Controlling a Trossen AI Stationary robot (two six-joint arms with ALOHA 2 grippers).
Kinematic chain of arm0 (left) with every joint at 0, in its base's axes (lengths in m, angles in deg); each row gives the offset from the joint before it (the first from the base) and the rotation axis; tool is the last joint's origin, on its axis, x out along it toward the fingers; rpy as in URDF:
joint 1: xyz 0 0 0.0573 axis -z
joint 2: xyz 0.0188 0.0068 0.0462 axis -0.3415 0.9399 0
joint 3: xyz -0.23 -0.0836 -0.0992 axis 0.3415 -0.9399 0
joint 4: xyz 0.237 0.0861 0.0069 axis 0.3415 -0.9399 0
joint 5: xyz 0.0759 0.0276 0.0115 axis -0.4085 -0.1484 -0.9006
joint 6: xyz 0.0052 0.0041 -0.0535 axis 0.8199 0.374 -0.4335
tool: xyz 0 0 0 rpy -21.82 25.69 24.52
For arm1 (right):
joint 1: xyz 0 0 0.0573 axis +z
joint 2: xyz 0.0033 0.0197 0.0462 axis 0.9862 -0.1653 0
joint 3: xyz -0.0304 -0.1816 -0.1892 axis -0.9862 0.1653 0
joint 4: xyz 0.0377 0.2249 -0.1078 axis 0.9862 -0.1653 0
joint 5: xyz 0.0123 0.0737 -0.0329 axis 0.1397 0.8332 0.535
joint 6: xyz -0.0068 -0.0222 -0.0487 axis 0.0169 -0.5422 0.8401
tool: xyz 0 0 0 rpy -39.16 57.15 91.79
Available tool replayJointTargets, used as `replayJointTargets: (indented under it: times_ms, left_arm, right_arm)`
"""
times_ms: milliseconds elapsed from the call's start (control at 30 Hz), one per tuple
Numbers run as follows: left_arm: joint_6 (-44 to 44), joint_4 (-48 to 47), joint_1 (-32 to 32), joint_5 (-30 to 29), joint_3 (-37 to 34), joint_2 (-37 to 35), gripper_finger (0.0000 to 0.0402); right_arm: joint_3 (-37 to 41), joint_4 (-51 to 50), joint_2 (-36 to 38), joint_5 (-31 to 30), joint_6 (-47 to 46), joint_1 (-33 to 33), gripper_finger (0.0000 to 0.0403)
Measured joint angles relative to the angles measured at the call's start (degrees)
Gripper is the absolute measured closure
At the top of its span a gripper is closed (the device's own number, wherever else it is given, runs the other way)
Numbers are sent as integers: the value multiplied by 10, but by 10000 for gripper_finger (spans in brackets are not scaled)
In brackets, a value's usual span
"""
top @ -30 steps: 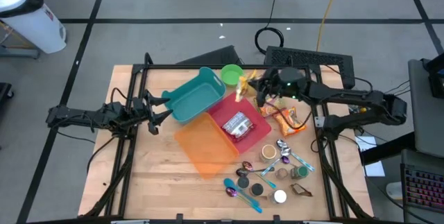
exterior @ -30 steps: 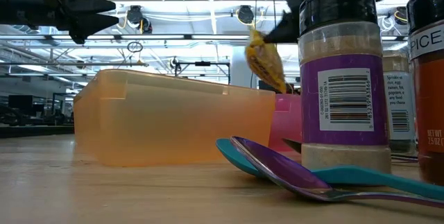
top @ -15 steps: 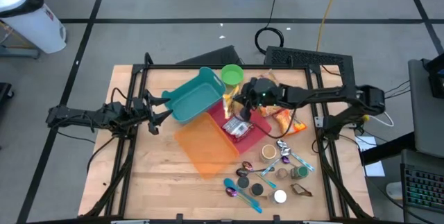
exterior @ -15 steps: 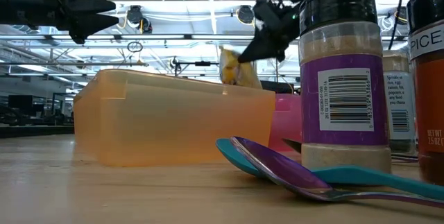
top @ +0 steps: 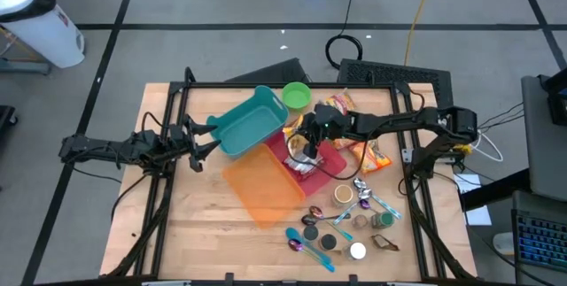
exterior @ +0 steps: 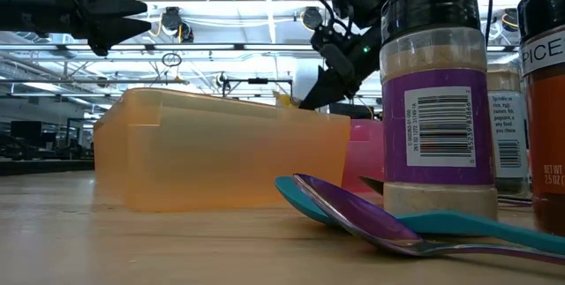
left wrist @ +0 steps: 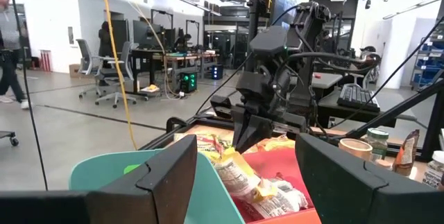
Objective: Pick & Place Food Item
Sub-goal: Put the yellow noodle pack into the red bin
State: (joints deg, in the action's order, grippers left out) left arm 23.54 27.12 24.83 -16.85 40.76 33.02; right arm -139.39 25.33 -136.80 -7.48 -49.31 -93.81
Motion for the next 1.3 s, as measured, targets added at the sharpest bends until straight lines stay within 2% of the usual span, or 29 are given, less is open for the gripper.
replayJointTargets:
  times_ms: [367, 600, 867, 1300]
  left_arm:
    - [0, 0, 0, 0, 0, 0, 149]
    - [0, 0, 0, 0, 0, 0, 149]
    - [0, 0, 0, 0, 0, 0, 149]
    - [0, 0, 0, 0, 0, 0, 149]
  right_arm:
    - [1, -127, 23, 1, -84, 39, 403]
    - [0, -92, 51, 1, -81, 69, 403]
    - [0, -27, 46, -1, -43, 52, 403]
    - [1, -112, -7, 1, -74, 37, 403]
